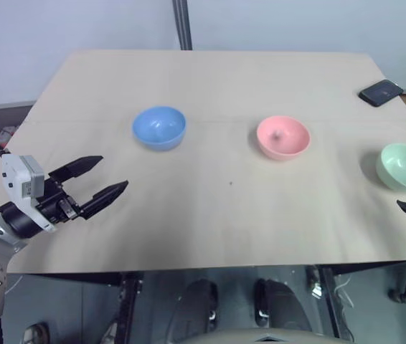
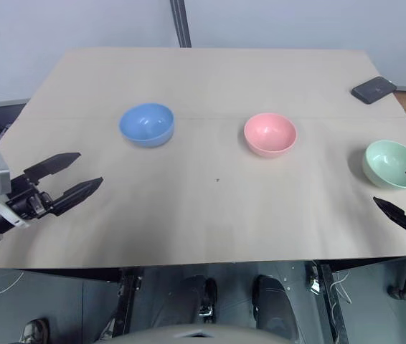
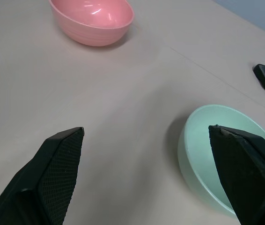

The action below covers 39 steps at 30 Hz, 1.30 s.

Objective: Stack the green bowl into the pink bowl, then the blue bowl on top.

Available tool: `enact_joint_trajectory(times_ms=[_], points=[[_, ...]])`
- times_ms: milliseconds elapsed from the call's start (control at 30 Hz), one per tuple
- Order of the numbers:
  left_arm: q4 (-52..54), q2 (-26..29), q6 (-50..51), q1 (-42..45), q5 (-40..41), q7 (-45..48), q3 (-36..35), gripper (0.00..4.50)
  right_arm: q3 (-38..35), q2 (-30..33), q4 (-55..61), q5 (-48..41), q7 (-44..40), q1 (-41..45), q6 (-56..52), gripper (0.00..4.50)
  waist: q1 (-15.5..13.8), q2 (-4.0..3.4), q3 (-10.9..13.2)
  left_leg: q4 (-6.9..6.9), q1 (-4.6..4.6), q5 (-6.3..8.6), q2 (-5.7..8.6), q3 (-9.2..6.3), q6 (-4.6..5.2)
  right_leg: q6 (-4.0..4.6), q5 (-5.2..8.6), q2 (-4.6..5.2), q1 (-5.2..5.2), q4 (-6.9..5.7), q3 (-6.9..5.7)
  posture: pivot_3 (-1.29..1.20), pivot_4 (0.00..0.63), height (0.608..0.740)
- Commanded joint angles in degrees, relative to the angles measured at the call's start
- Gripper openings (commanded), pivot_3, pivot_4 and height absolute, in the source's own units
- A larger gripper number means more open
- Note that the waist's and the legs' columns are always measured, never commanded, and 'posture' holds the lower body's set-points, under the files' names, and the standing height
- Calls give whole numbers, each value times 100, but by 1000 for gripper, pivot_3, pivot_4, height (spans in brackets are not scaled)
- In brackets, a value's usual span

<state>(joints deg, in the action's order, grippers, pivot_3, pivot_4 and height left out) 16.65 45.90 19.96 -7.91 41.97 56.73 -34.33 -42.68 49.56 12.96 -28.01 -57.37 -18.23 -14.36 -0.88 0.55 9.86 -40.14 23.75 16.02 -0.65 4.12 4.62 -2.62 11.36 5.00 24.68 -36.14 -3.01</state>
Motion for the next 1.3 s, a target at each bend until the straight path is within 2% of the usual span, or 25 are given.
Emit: enact_joint_trajectory(times_ms=[33, 267, 433, 567, 633, 800, 900, 1133, 1167, 1233, 1300], points=[[97, 92, 68, 175, 101, -59, -44, 4422, 42, 12, 358, -125, 194, 175, -147, 4500, 1, 0, 0, 0, 0, 0, 0, 0, 0, 0, 0, 0, 0, 0, 0, 0, 150, 739], [361, -27, 254, 296, 249, -62, 152, 4422, 845, -46, 784, -120, 599, 740, -515, 4500, 9, -1, 0, 0, -2, -1, -5, 1, -2, 0, -1, -1, 2, -4, 3, 0, 150, 739], [559, -76, 379, 477, 413, -54, 376, 4422, 2369, -79, 695, 255, 918, 2019, -794, 4500, 36, 0, 0, -1, -3, -2, 0, 5, -2, 0, -1, -6, 0, -3, 3, 0, 150, 739], [778, -30, 439, 483, 537, 194, 618, 4422, 3830, -500, -52, 794, 833, 3545, -850, 4500, 44, -2, 1, -1, -3, -4, 0, 6, -5, 1, -2, -11, 6, -10, 4, 0, 150, 739], [856, -47, 449, 446, 573, 249, 643, 4422, 4515, -892, -914, 1350, 822, 4379, -490, 4500, 60, -1, 1, -1, -3, -5, 0, 6, -6, 2, -2, -20, 6, -10, 4, 0, 150, 739], [1006, -108, 459, 358, 645, 140, 577, 4422, 5303, -1409, -2480, 2092, 599, 5437, 264, 4500, 6, -3, 5, -1, 9, -6, 5, 3, -5, 3, -2, -23, 8, -4, 0, 0, 150, 739], [1231, -156, 477, 162, 744, 19, 437, 4494, 5638, -1565, -3517, 2488, 394, 5885, 805, 3630, 25, -2, 6, -1, 10, -6, 8, 5, -4, 1, -3, -23, 5, 11, 1, 0, 150, 739], [1472, -168, 470, -201, 935, -23, 134, 4494, 5625, -1641, -4411, 2780, 177, 6371, 1606, 364, 64, -10, 10, 0, 7, -8, 5, 2, -8, 1, -3, -26, 3, 9, -4, 0, 150, 739], [1488, -178, 464, -213, 934, -41, 143, 4494, 5627, -1653, -4458, 2810, 164, 6397, 1690, 142, 87, -9, 10, 0, 6, -9, 5, 2, -10, 1, -3, -26, 3, 6, -3, 0, 150, 739], [1507, -216, 426, -258, 904, -64, 175, 4494, 5635, -1698, -4298, 2778, 70, 6386, 1787, 142, 108, -7, 9, 0, -2, -11, 3, -2, -14, 1, -3, -27, -2, -1, -5, 0, 150, 739], [1513, -246, 410, -286, 894, -86, 196, 4494, 5685, -1744, -3521, 2448, -349, 6192, 1444, 142, 137, -9, 10, 0, 0, -12, 3, -1, -15, 1, -3, -26, 1, -5, -4, 0, 150, 739]])
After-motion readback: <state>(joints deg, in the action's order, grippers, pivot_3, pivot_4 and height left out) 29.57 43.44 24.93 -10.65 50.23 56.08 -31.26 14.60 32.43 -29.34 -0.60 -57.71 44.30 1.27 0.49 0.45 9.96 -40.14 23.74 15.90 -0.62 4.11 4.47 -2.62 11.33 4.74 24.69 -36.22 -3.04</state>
